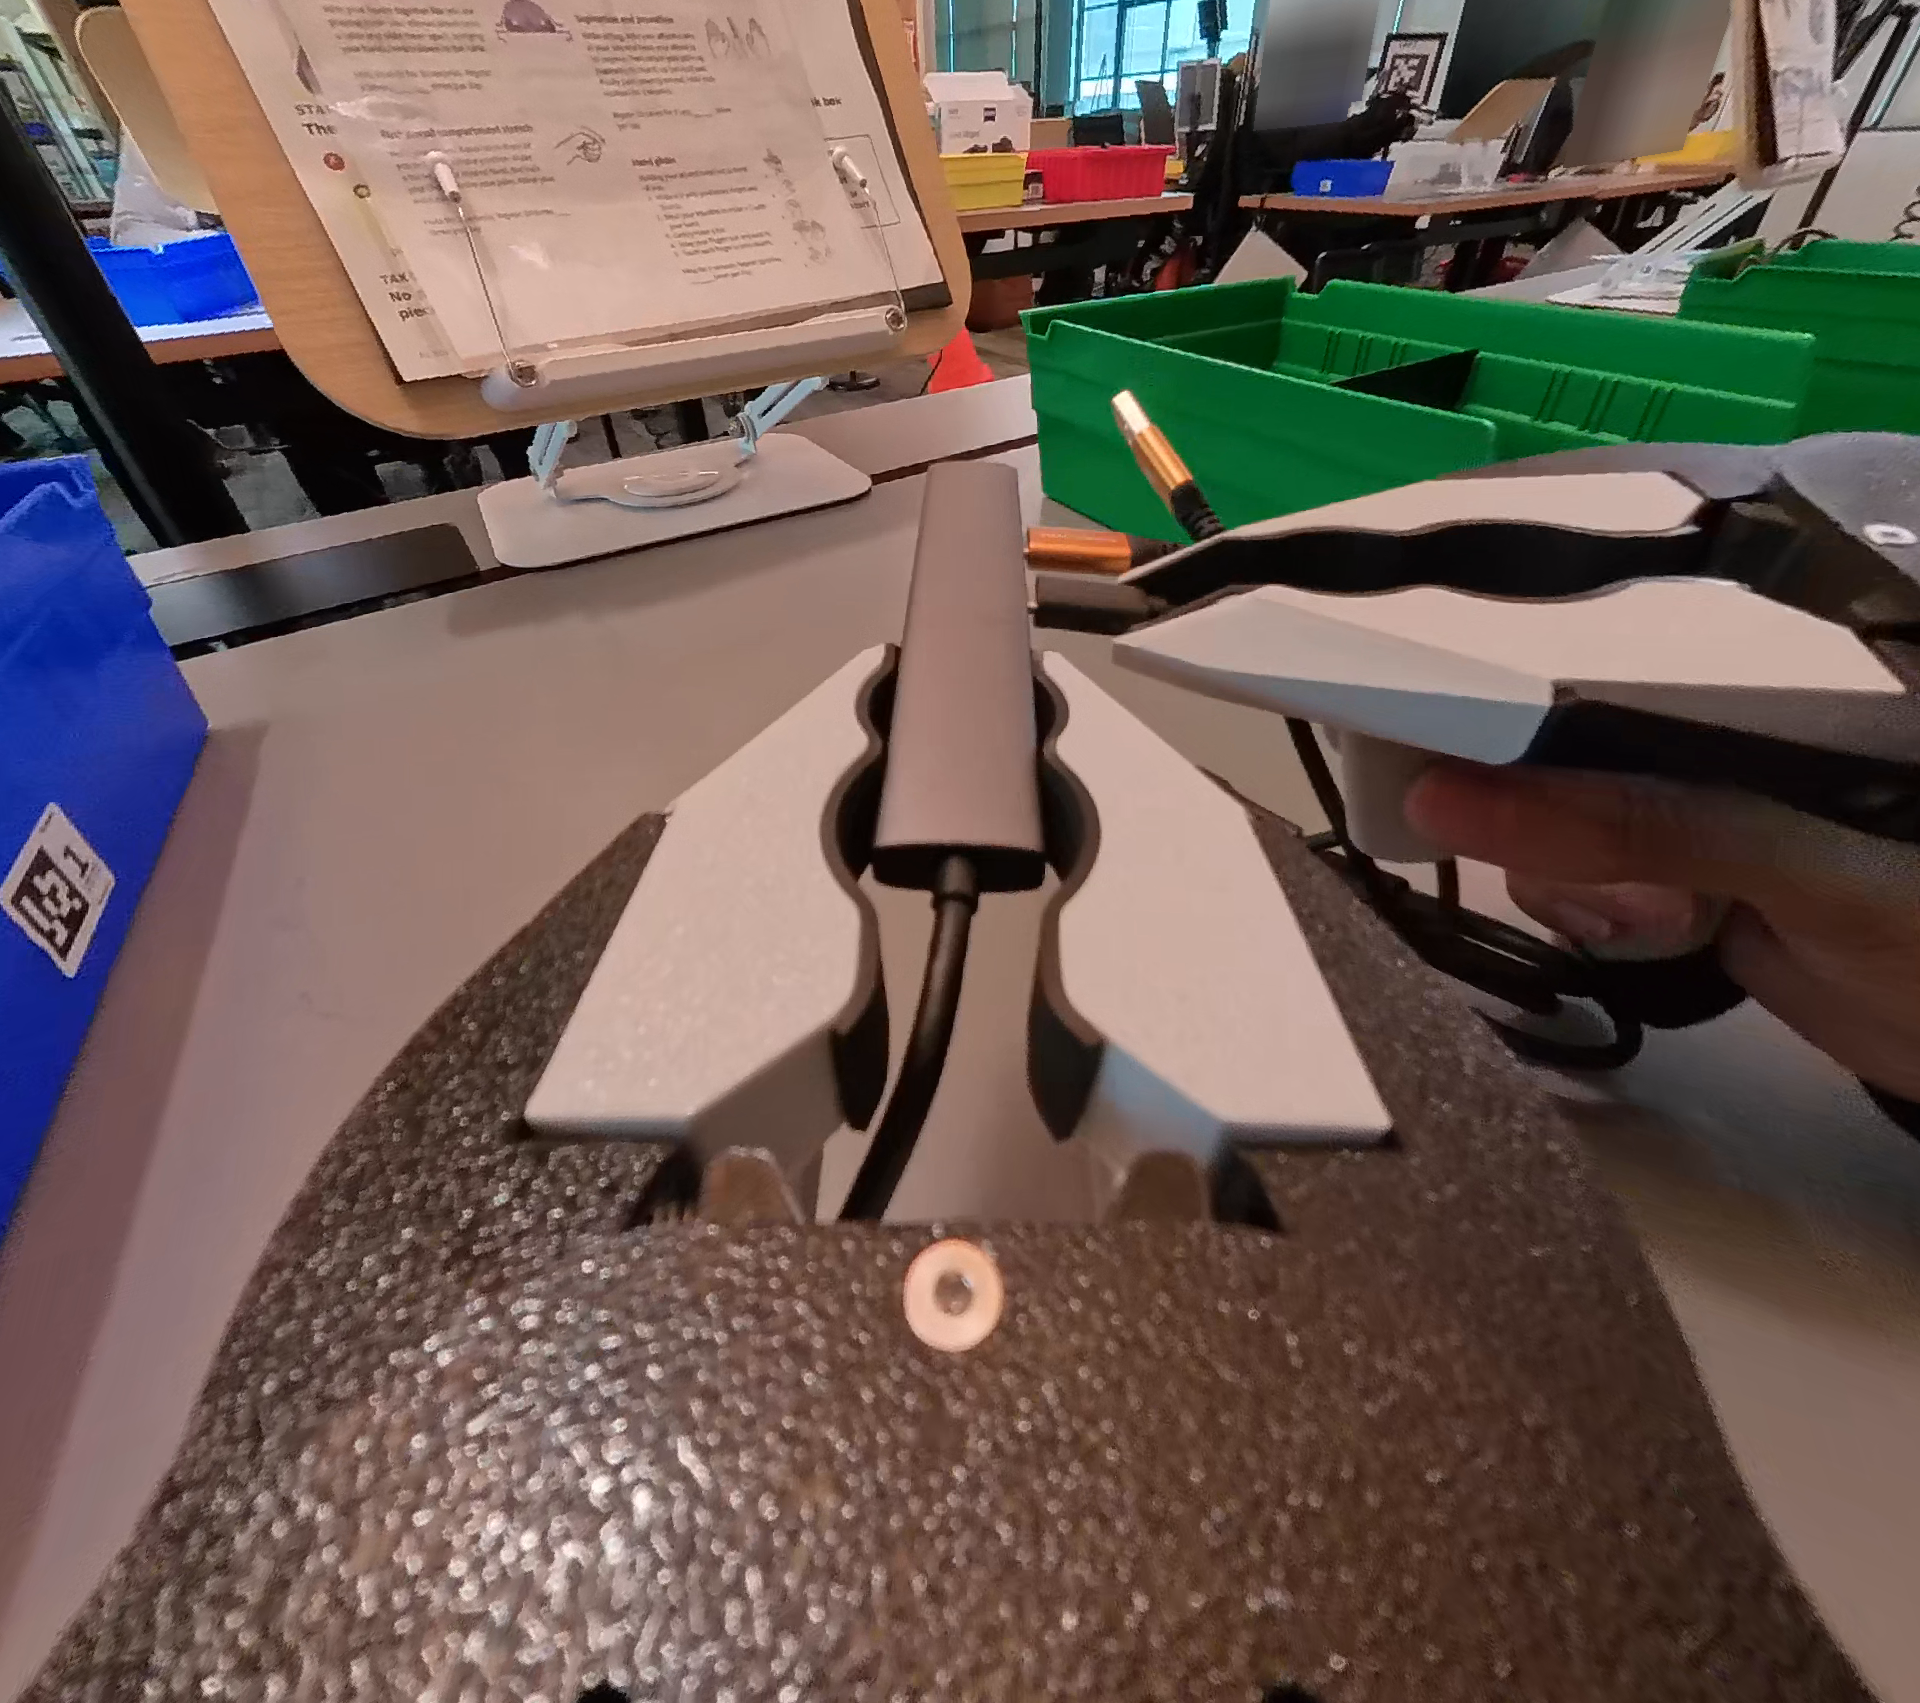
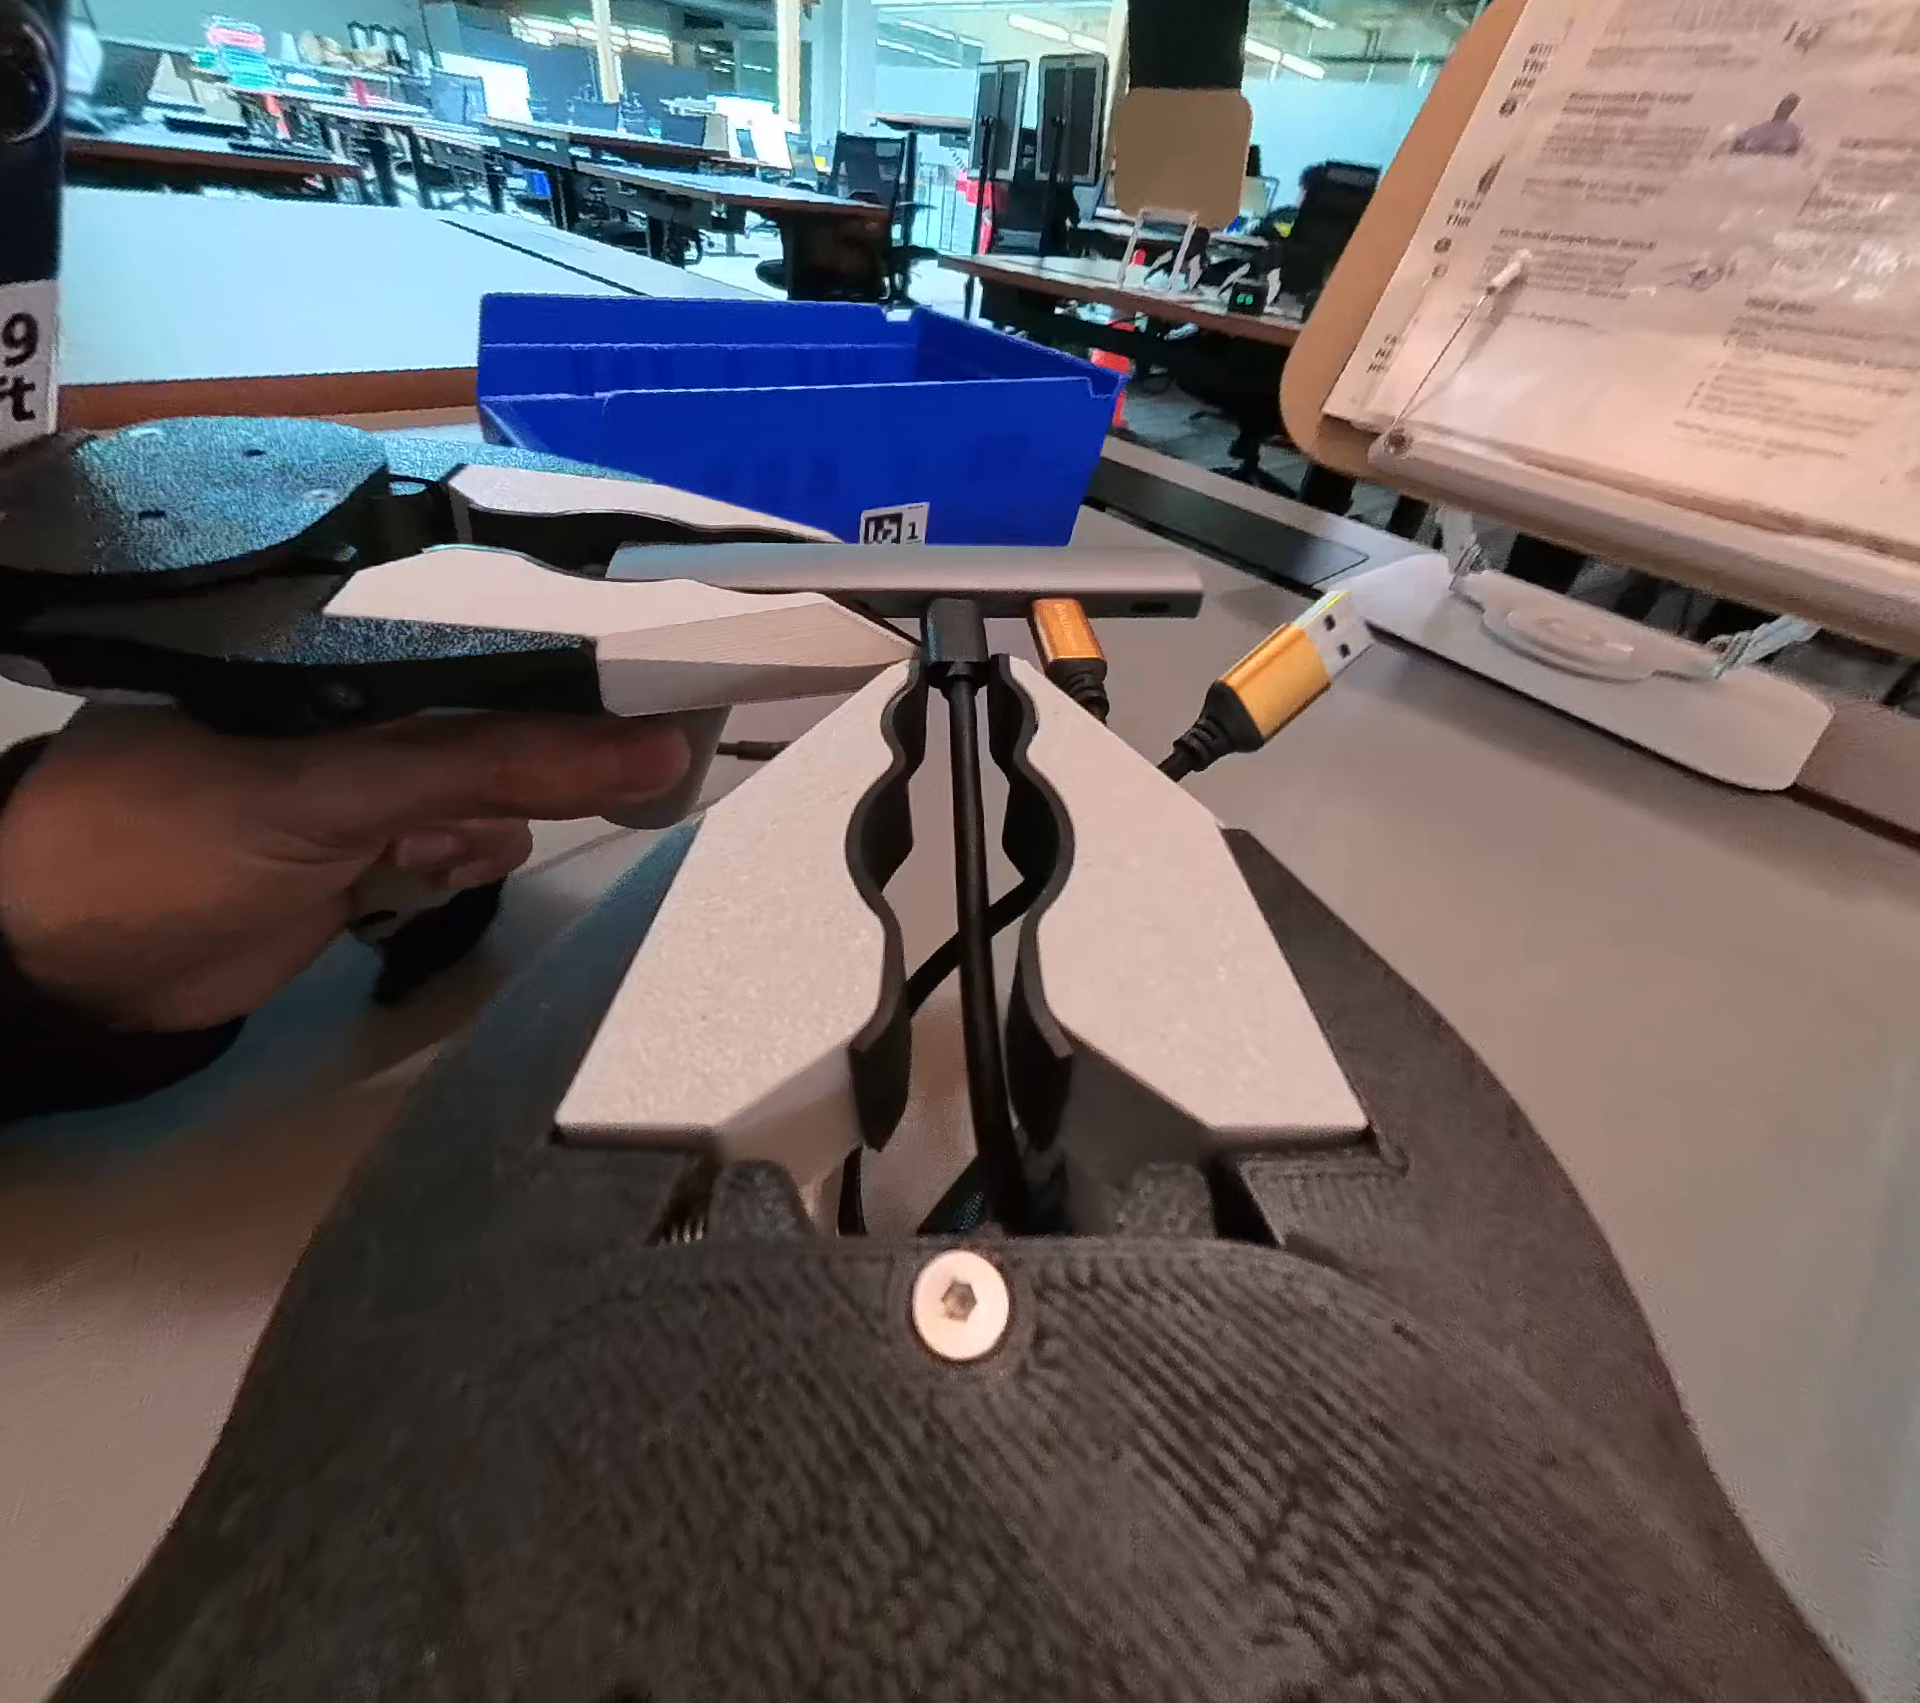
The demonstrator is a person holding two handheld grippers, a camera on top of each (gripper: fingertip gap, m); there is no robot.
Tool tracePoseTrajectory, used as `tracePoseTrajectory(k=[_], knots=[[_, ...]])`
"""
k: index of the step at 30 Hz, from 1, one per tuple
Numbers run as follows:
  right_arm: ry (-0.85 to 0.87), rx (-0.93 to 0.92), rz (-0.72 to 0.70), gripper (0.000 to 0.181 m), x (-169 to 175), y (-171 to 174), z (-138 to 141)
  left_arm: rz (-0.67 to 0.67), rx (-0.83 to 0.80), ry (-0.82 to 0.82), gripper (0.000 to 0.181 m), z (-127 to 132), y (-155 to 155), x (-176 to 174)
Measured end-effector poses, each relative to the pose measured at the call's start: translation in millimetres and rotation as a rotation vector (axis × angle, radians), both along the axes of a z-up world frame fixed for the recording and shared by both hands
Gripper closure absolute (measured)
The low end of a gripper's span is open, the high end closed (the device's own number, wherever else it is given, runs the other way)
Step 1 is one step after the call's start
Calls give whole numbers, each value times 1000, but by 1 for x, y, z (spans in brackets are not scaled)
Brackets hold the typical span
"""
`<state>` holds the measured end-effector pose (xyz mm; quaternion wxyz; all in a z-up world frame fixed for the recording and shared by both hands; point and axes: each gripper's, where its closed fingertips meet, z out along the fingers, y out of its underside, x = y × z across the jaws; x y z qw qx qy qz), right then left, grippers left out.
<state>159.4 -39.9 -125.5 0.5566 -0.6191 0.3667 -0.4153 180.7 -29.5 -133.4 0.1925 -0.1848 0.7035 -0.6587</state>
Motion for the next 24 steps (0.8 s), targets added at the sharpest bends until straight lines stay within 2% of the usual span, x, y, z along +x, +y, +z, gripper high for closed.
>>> tracePoseTrajectory(k=[3,4,5,6,8,11,14,17,21,24], knots=[[26,-2,14,170,0,0,0,11,7,-24,159,1,0,0],[40,-19,30,170,-2,-2,1,53,-10,-20,159,3,5,6],[54,13,31,171,-5,-10,2,172,-61,-27,160,10,23,25],[86,60,47,171,-10,-16,-1,236,-119,12,160,14,44,44],[119,99,148,171,-23,-14,-7,204,-202,83,160,16,60,57],[57,31,172,170,-33,-24,27,146,-189,28,160,20,44,41],[-64,-56,70,170,-54,-61,90,138,-202,-4,160,24,42,37],[-185,-119,-105,171,-83,-119,138,138,-227,51,160,19,47,42],[-200,-150,-215,171,-93,-184,158,121,-225,51,160,19,45,41],[-131,-224,-214,171,-80,-216,147,111,-208,33,160,19,42,38]])
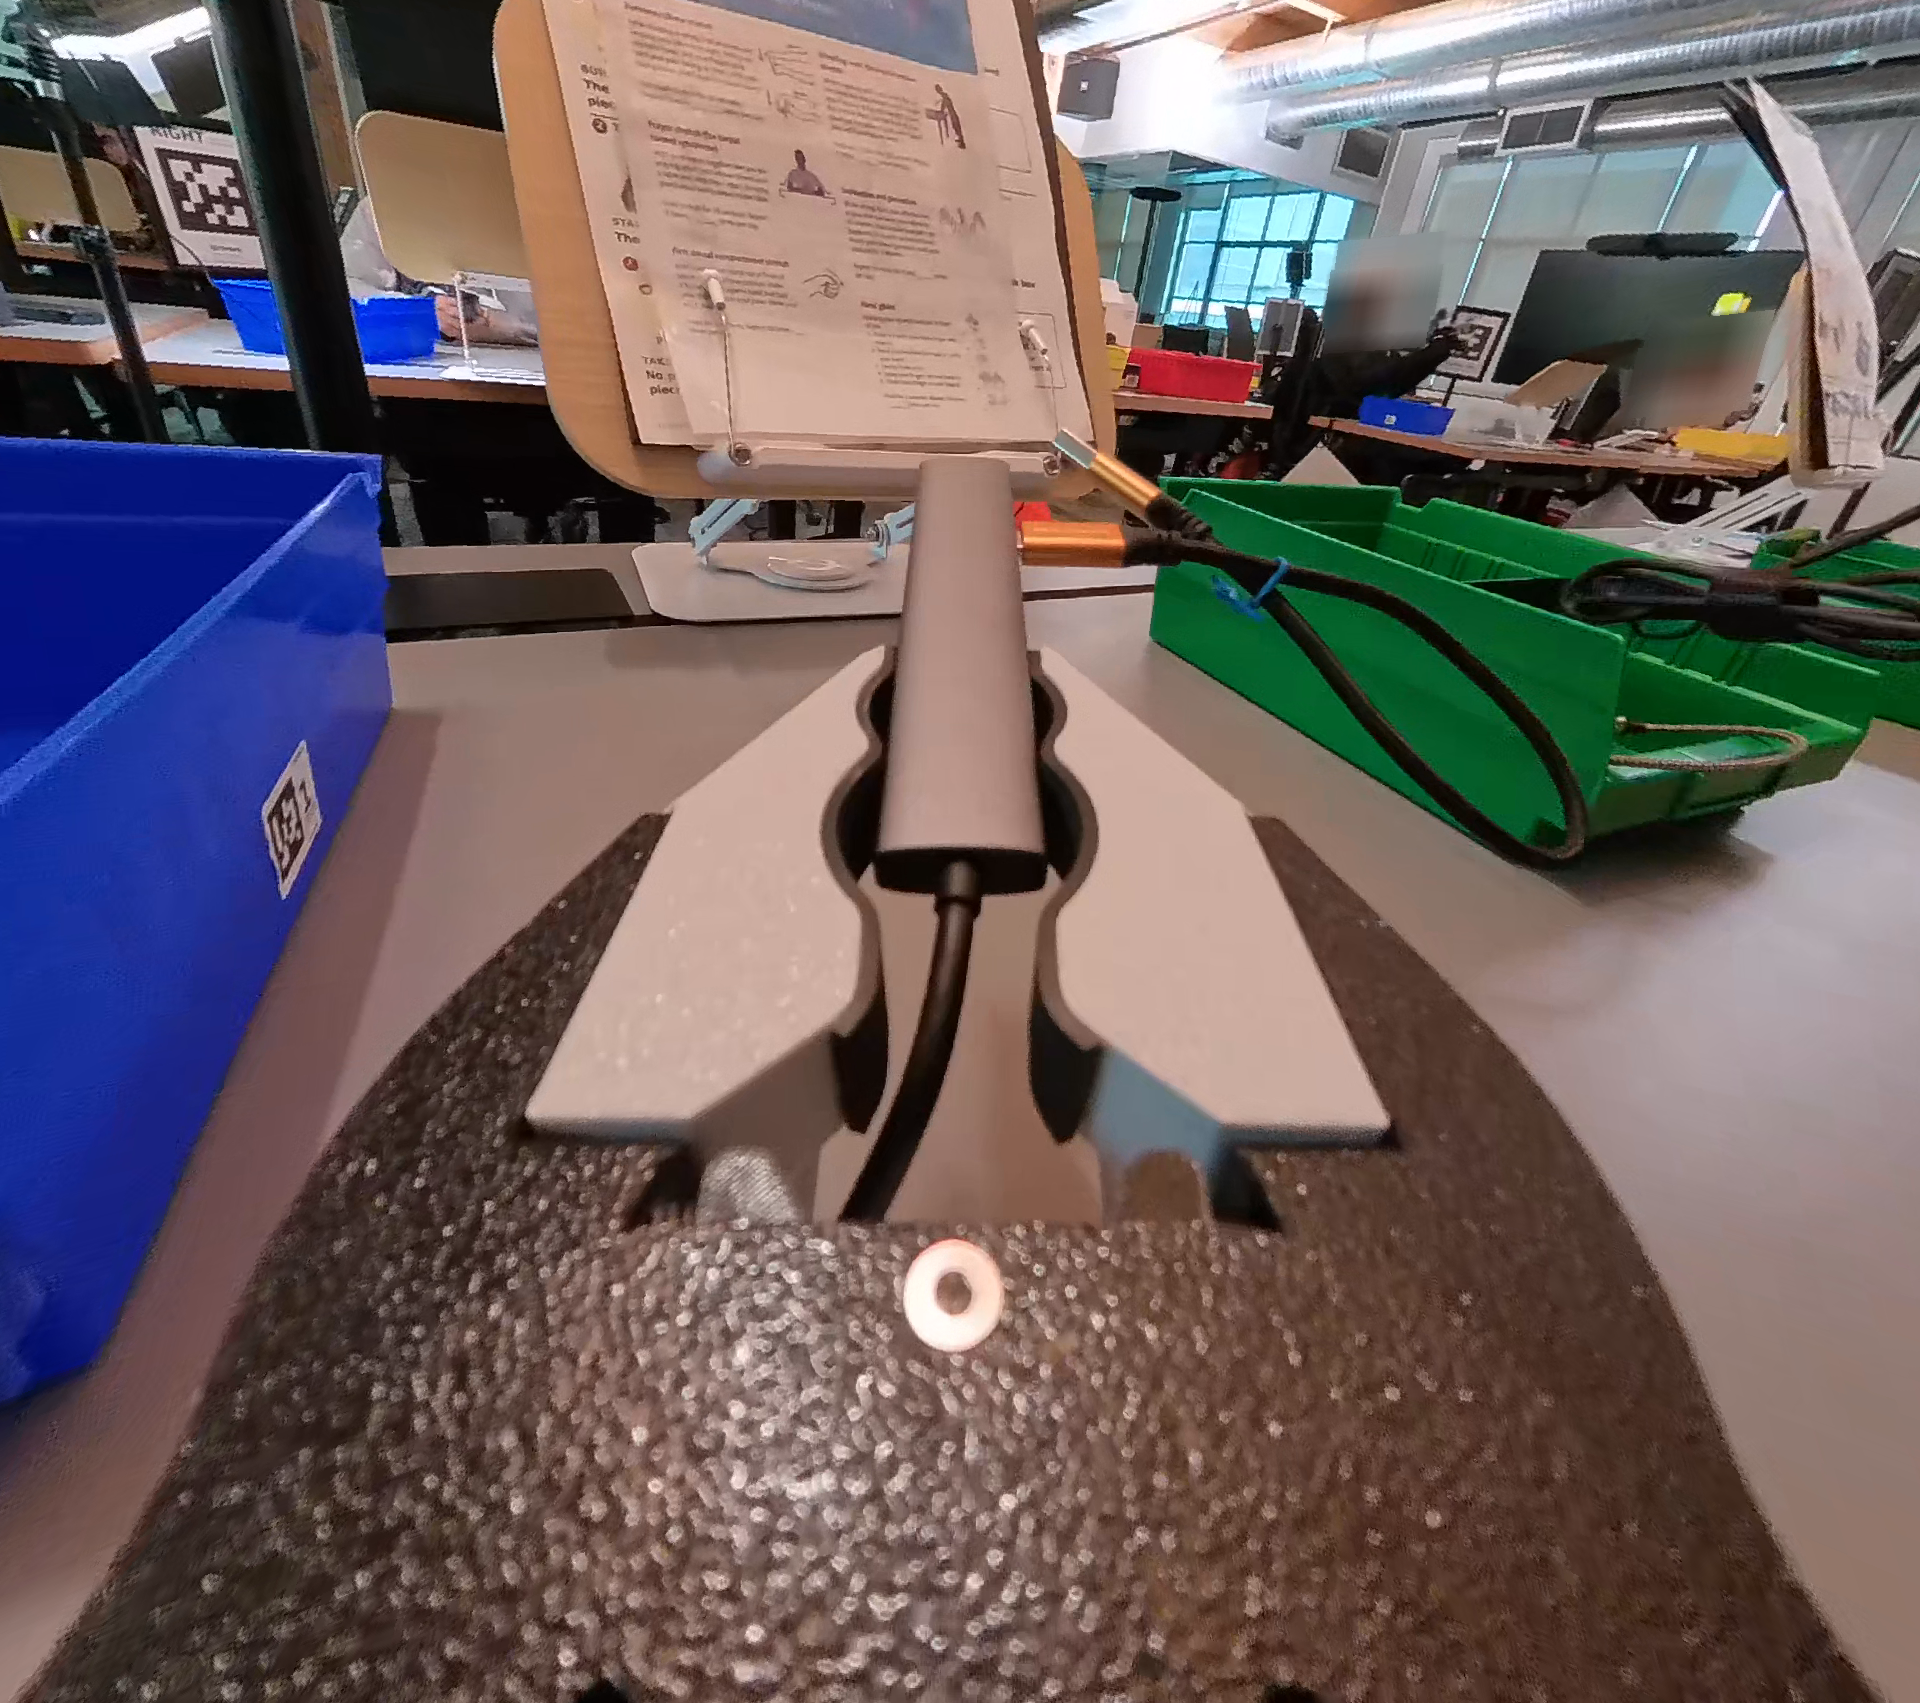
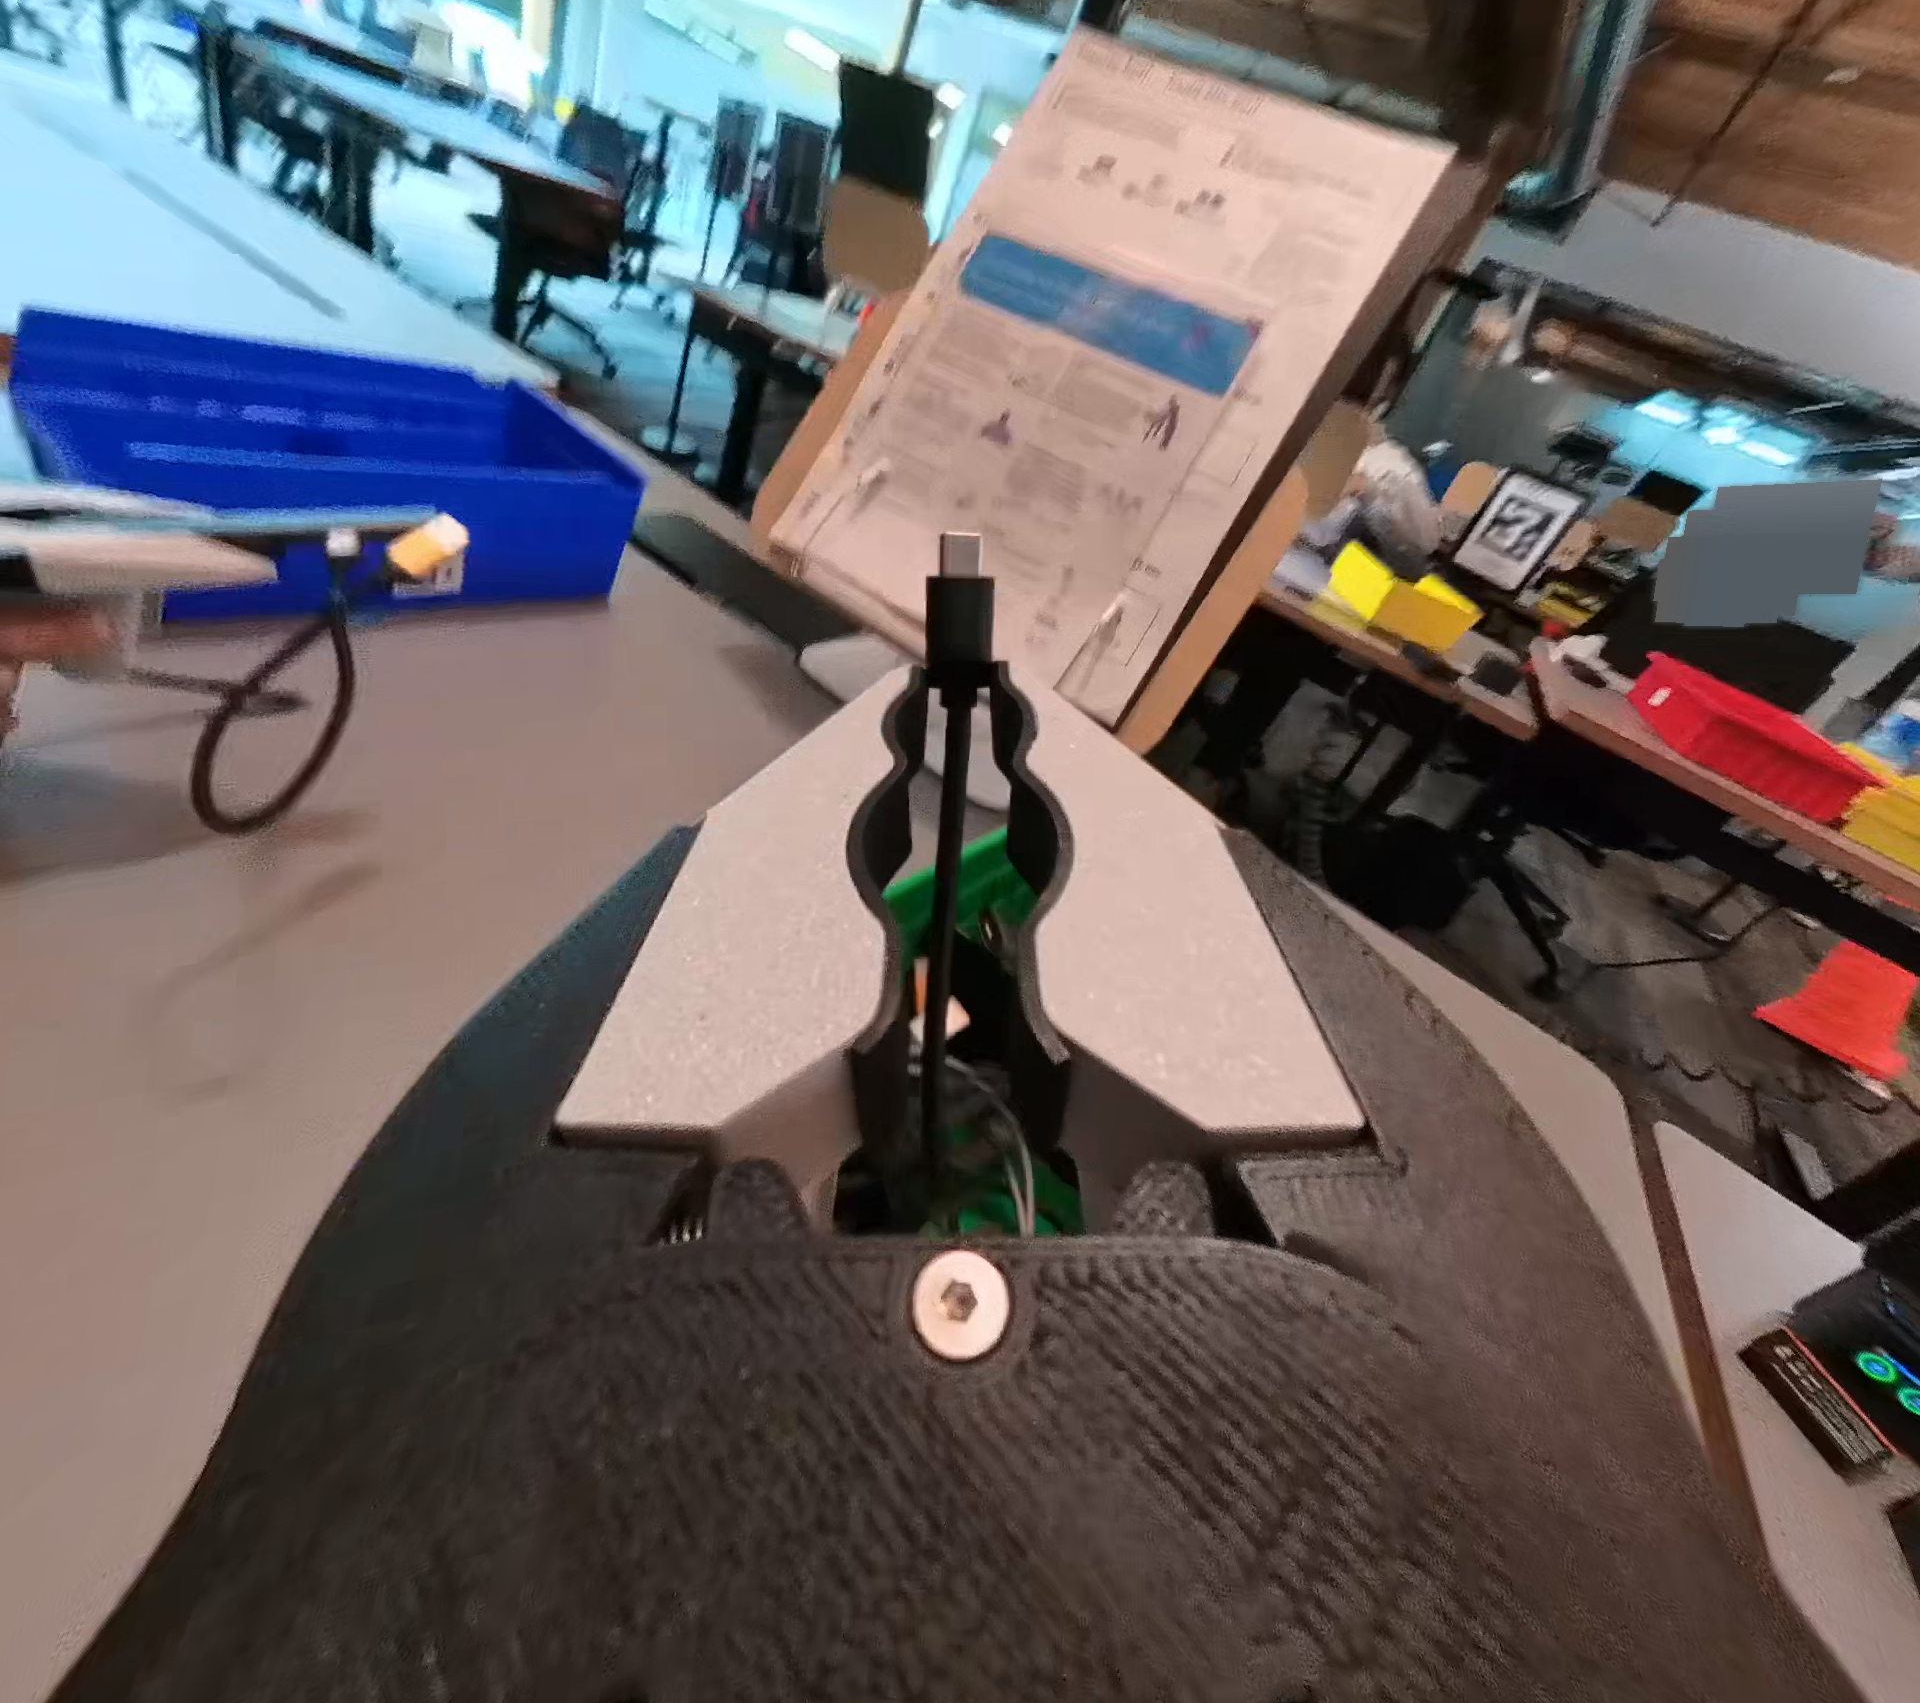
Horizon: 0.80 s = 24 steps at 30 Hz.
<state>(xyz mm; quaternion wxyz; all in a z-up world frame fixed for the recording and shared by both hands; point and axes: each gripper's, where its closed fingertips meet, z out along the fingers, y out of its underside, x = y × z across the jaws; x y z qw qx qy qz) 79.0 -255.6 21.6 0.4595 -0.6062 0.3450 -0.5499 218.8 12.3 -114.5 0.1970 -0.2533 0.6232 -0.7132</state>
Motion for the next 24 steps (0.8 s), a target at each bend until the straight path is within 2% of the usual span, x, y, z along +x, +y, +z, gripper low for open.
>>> tracePoseTrajectory(k=[6,7,10,12,14,15,18,19,21,22,24], knots=[[313,79,73,171,31,-32,-72,-5,7,-5,160,0,-1,-1],[310,72,64,171,33,-35,-75,-7,10,-7,160,0,-2,-2],[280,-66,-106,171,42,-58,-75,-11,20,-6,160,-1,-3,-2],[318,-151,-137,170,49,-58,-80,-15,24,-9,160,-1,-4,-2],[315,-251,-304,171,58,-76,-76,-14,25,-10,160,-1,-4,-2],[295,-313,-344,171,60,-78,-69,-15,23,-10,160,-1,-4,-2],[299,-334,-277,171,70,-61,-66,-17,17,-5,160,-1,-4,-2],[356,-362,-231,171,72,-53,-77,-19,17,-3,160,-1,-4,-2],[643,-409,-28,171,63,-26,-130,-22,20,-4,160,-1,-4,-3],[773,-433,1,170,56,-23,-154,-22,21,-6,160,-1,-4,-3],[776,-564,-96,171,62,-36,-170,-26,22,-6,160,-1,-5,-3]])
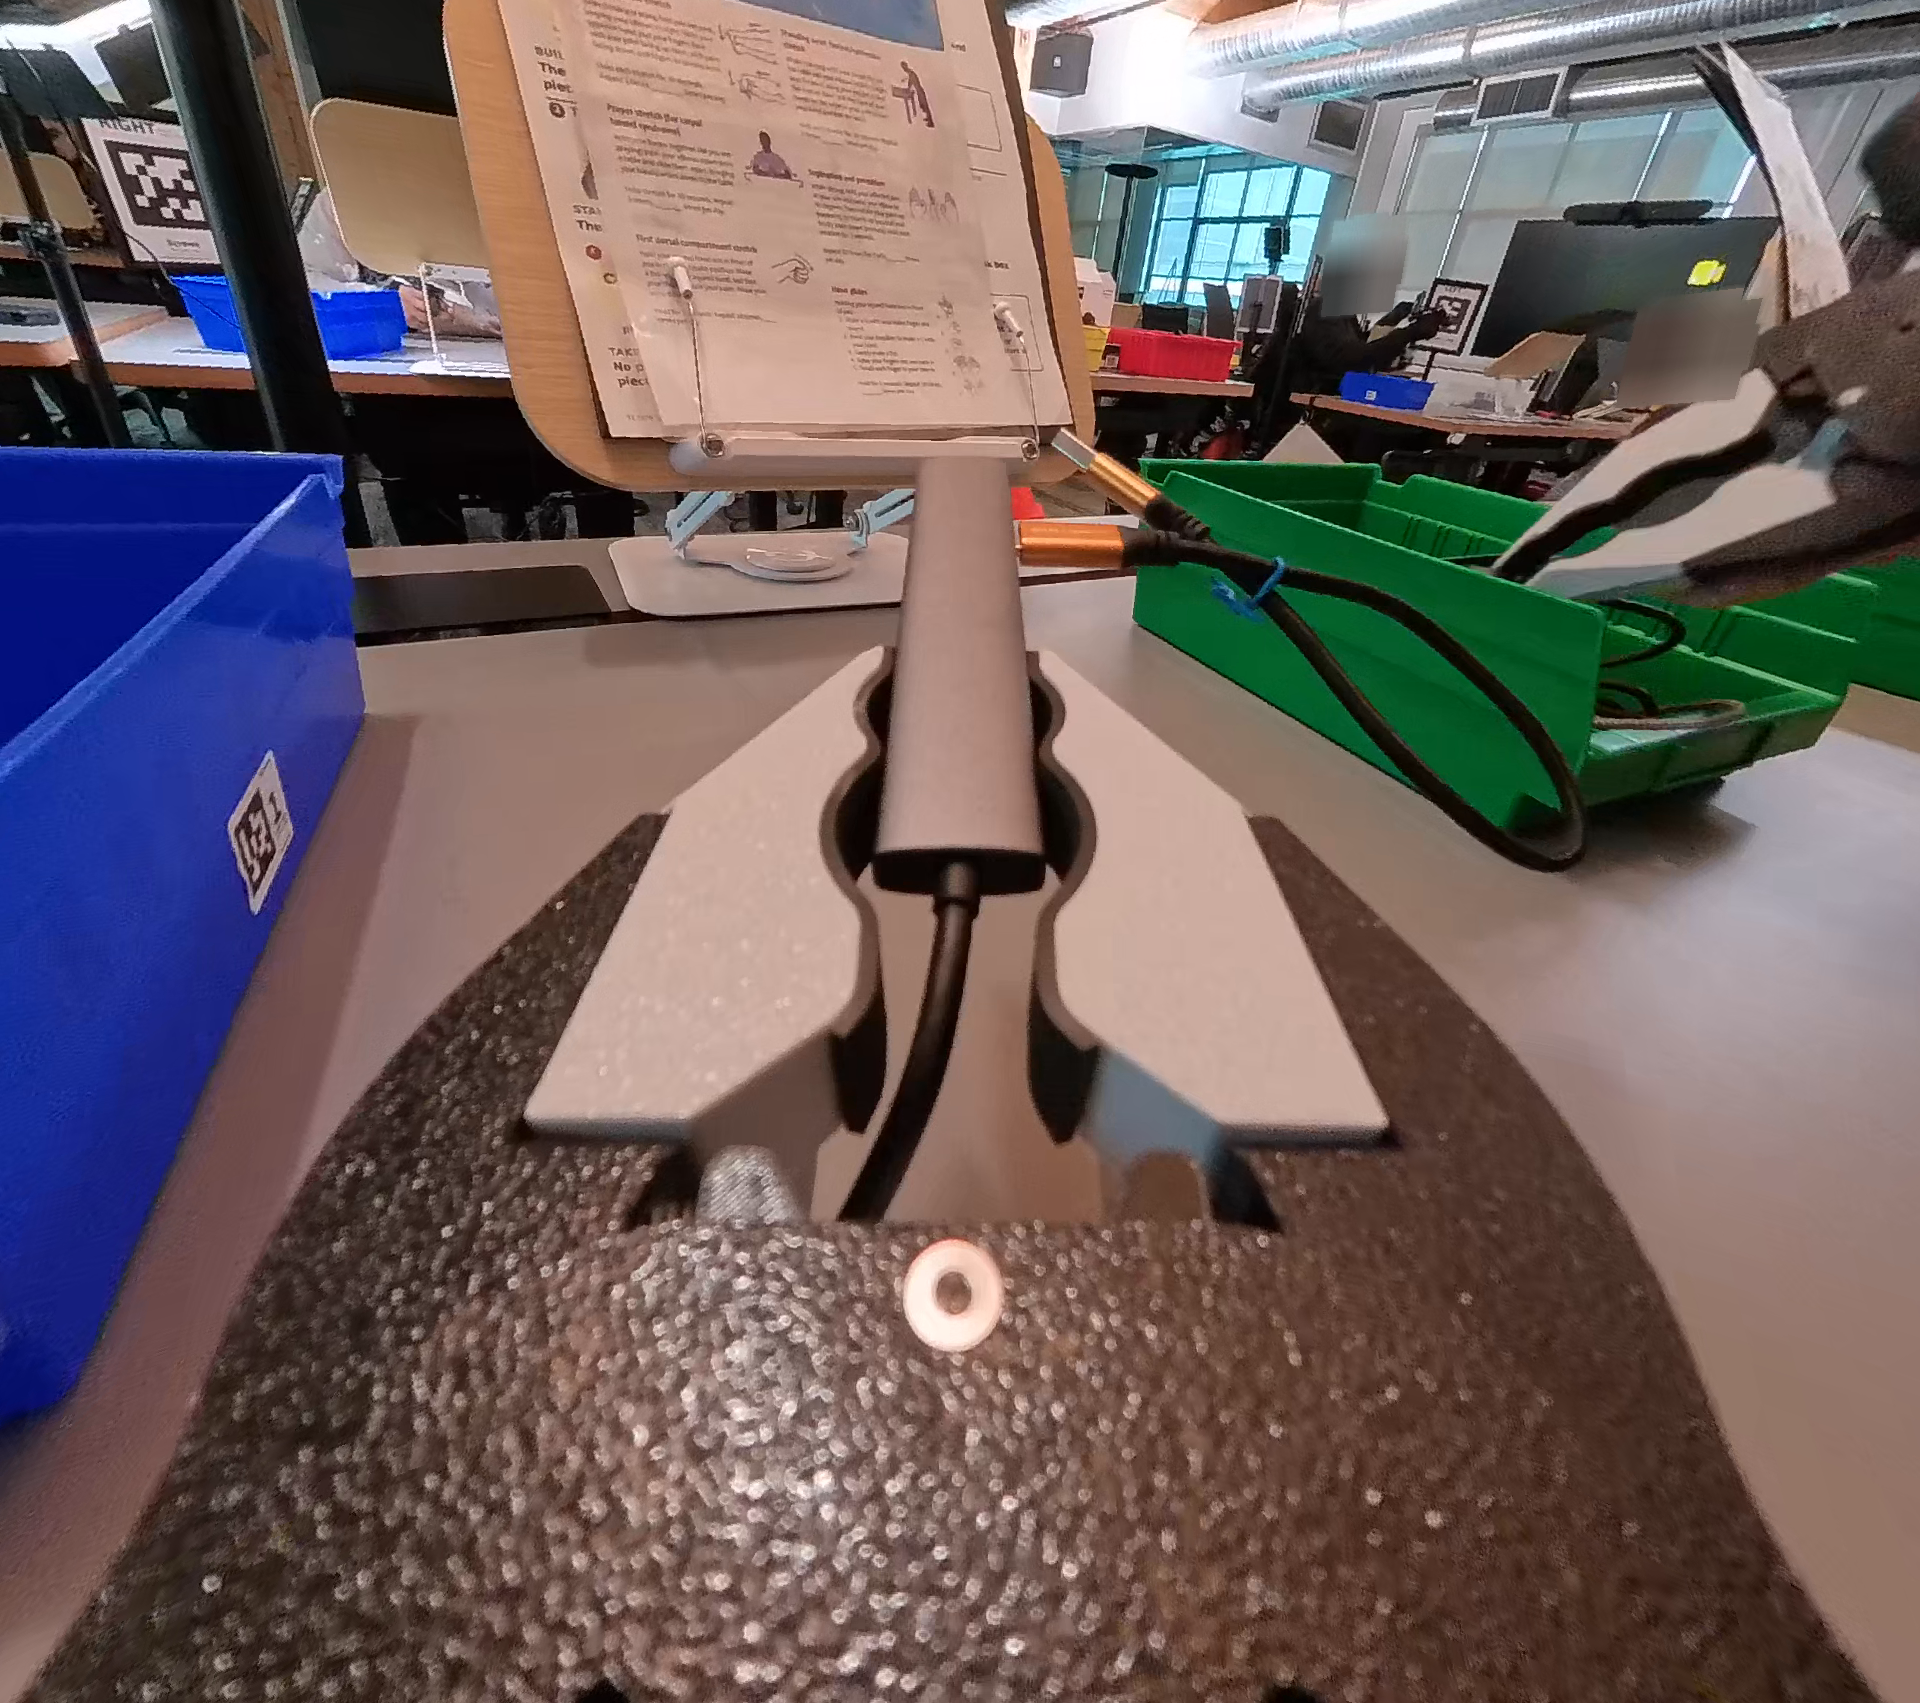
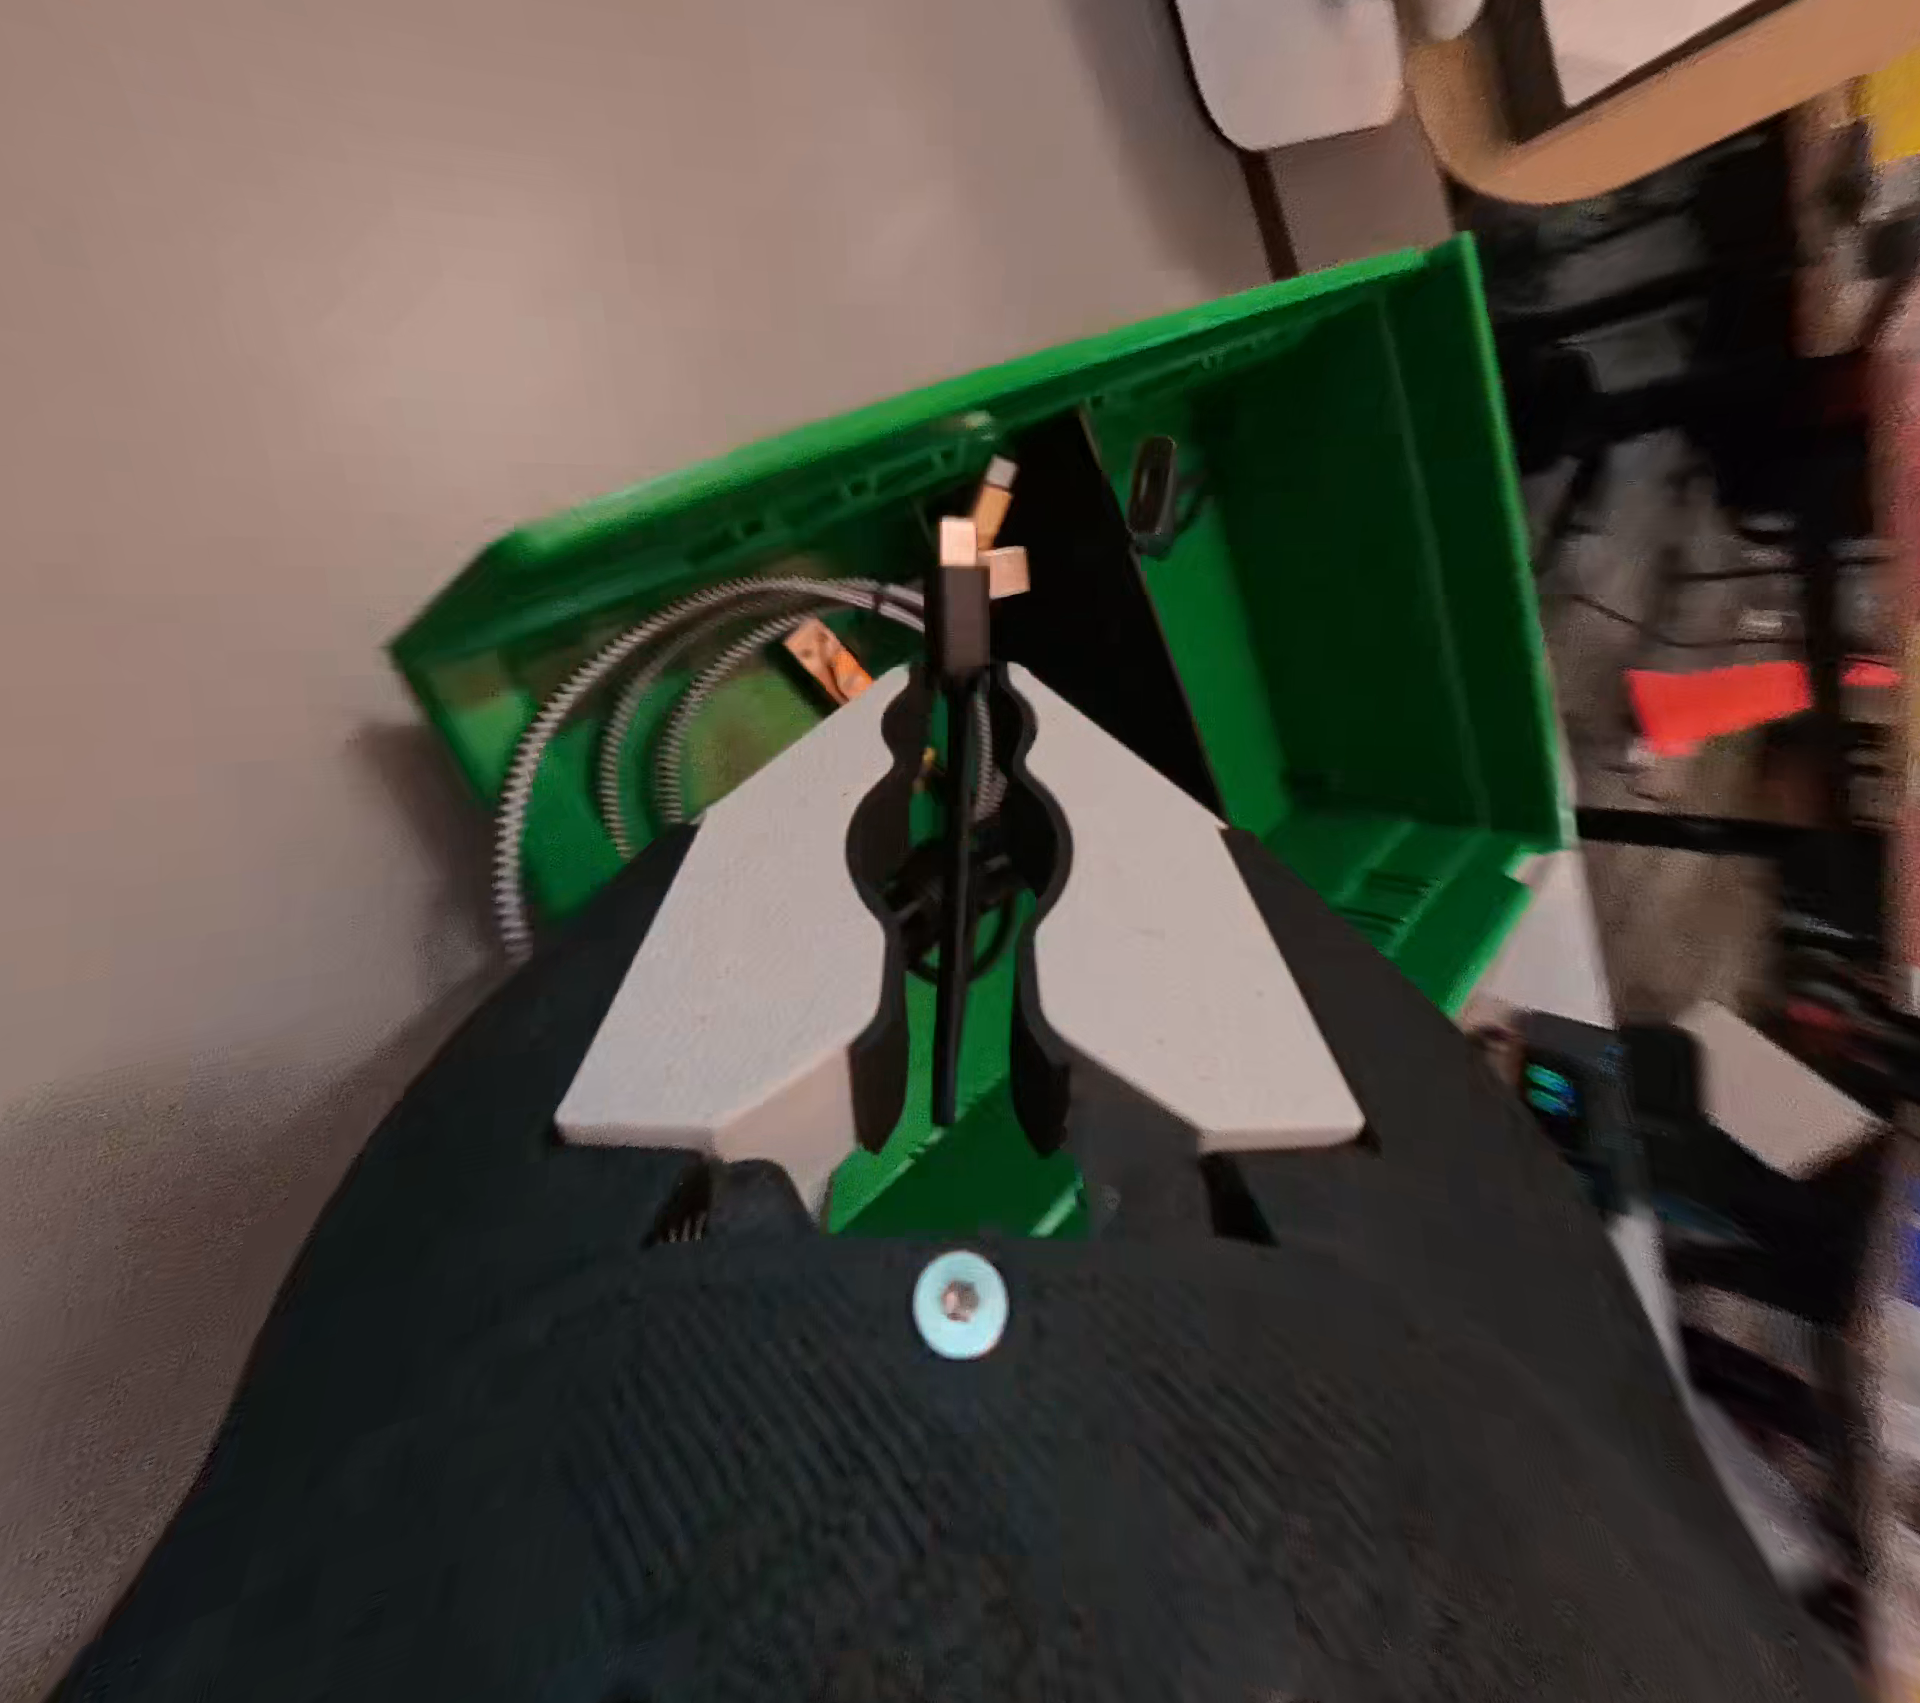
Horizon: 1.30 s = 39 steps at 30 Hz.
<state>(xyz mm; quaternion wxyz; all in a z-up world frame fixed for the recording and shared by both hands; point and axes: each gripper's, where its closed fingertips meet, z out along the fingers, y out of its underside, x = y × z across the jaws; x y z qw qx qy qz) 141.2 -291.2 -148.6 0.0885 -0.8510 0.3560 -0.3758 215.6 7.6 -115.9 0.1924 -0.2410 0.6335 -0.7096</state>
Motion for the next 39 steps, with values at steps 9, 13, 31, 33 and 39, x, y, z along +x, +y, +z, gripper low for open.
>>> tracePoseTrajectory(k=[9,13,31,33,39], knots=[[-166,57,-33,122,-5,20,43,-5,2,-2,160,0,-1,-1],[-368,460,123,110,-5,115,81,-14,13,-11,160,-1,-4,-3],[-842,746,255,119,8,222,56,-161,238,-179,160,-15,-39,-38],[-853,693,282,123,3,224,61,-161,259,-197,160,-16,-41,-40],[-712,694,258,124,10,227,39,-162,229,-184,160,-14,-39,-39]])
